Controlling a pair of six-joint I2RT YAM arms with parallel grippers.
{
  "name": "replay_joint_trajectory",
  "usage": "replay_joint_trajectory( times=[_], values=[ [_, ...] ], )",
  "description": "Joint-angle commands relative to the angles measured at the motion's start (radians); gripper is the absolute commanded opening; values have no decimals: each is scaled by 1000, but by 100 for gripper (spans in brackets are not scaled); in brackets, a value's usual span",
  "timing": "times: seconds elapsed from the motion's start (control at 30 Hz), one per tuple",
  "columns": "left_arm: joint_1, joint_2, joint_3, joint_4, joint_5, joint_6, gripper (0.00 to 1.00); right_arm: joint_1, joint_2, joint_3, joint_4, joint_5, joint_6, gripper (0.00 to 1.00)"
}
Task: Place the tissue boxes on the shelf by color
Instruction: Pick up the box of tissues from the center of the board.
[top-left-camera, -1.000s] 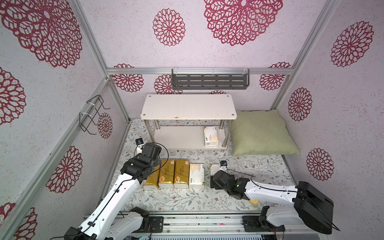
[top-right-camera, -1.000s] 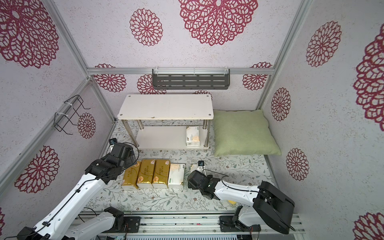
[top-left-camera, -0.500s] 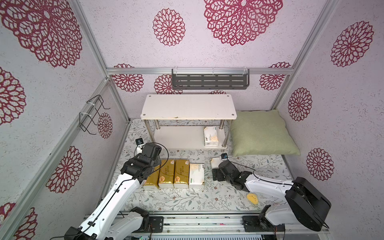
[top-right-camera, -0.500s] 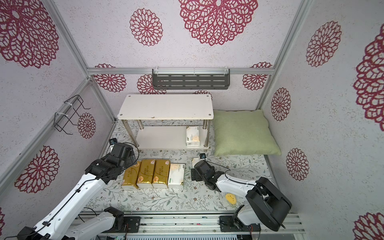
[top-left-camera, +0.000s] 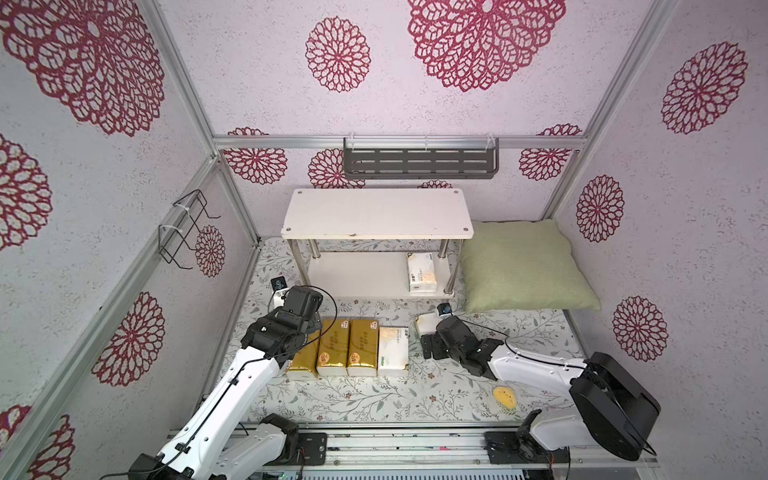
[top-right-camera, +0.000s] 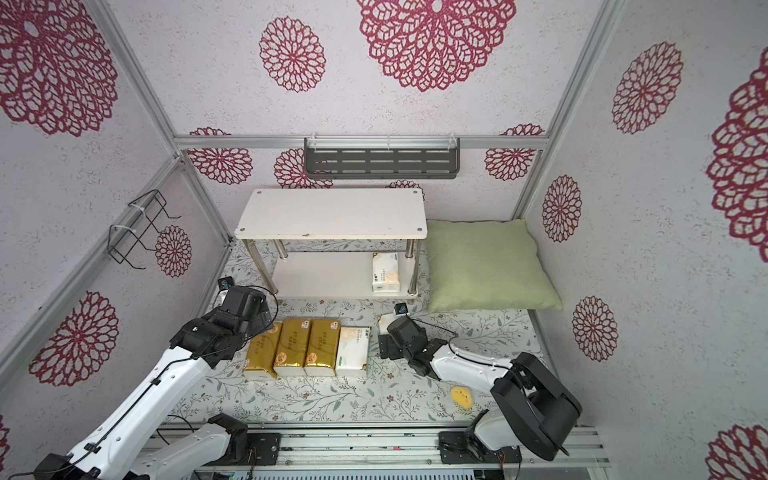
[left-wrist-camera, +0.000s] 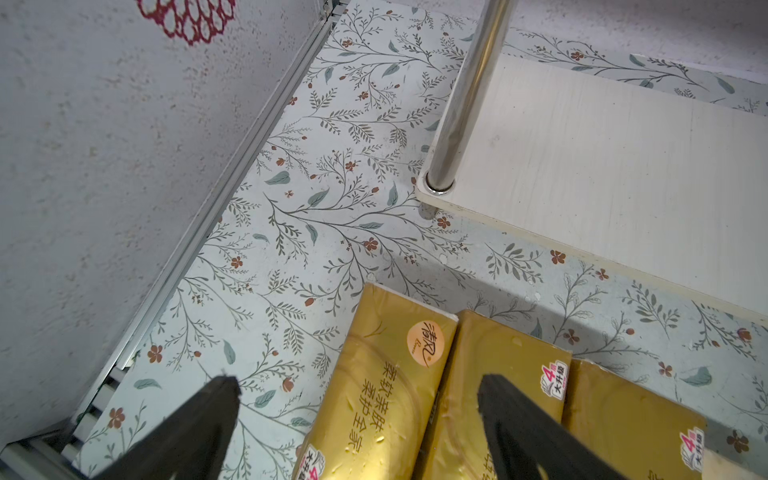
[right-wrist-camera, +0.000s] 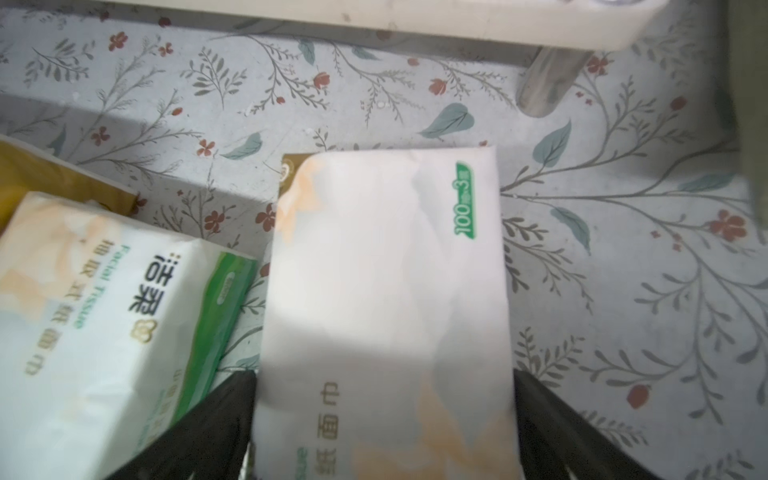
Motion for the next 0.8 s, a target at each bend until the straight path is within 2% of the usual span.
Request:
replay_joint_trajectory(
  times=[0.0, 0.5, 0.77],
  values=[
    [-9, -4, 11, -8, -8, -2, 97, 23, -53, 8, -47, 48, -14, 99],
    [-9, -31, -1, -23, -10, -8, 97, 90, -24, -43, -43, 126, 59, 99],
    [-9, -27, -5, -19, -9, -8, 97, 120, 34, -57, 37, 183, 62, 99]
  ],
)
